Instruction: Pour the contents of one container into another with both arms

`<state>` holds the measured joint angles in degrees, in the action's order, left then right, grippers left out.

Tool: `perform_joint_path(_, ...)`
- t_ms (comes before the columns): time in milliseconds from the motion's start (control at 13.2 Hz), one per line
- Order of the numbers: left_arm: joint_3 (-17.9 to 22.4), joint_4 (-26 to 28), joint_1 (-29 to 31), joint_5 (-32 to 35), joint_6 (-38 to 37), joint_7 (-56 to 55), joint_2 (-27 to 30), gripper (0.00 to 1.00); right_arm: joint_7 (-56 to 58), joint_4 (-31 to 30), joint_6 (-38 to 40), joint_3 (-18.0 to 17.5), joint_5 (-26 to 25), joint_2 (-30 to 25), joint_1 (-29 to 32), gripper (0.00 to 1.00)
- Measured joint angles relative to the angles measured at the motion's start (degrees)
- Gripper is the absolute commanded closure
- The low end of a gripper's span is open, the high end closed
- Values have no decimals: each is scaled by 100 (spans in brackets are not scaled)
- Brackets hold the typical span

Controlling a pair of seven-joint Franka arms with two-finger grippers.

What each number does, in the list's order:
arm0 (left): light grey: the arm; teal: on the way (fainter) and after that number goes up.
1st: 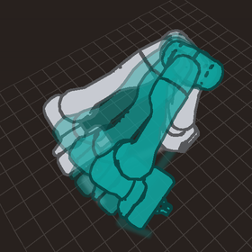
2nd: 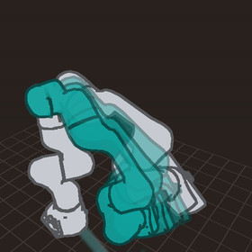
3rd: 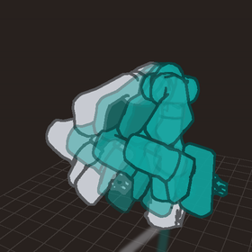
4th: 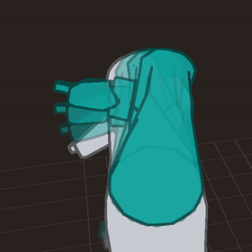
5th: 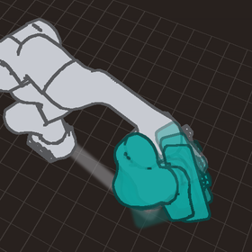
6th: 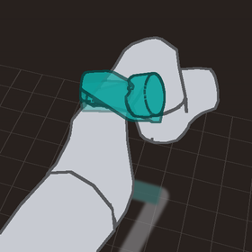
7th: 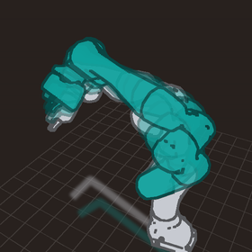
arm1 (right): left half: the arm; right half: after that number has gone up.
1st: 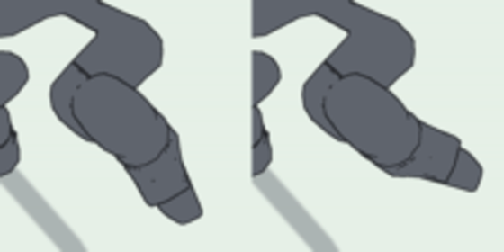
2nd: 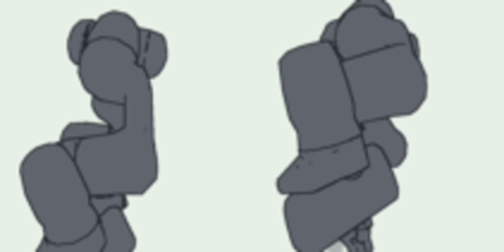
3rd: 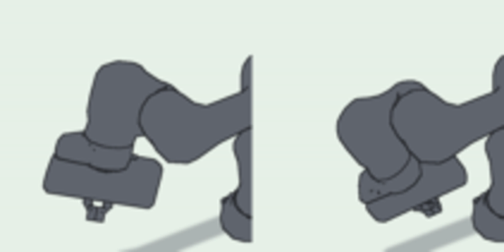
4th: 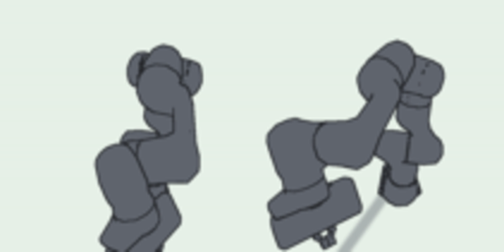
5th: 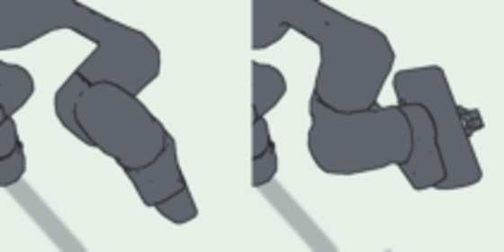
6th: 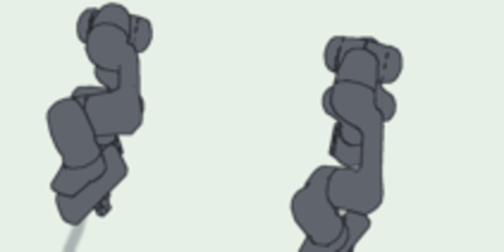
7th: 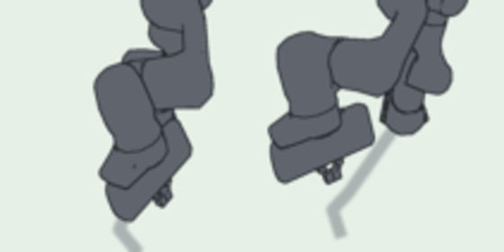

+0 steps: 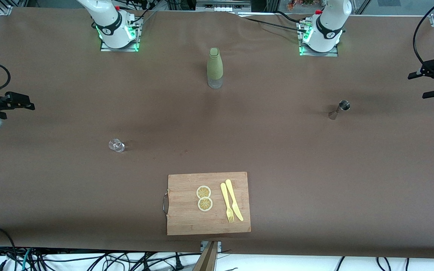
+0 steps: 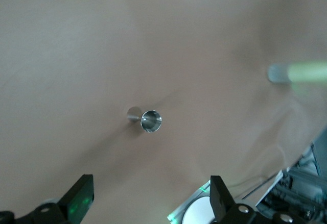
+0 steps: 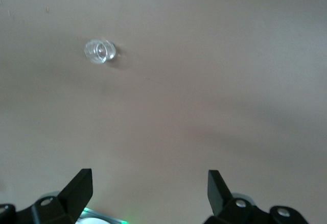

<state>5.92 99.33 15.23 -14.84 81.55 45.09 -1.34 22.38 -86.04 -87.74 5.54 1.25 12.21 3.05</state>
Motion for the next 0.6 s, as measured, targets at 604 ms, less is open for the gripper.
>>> perform_joint_path(604,-535,-8,-1066,1303,334,-4597,808,0,-1886,-116,414,-359,-21,-928,-6,0)
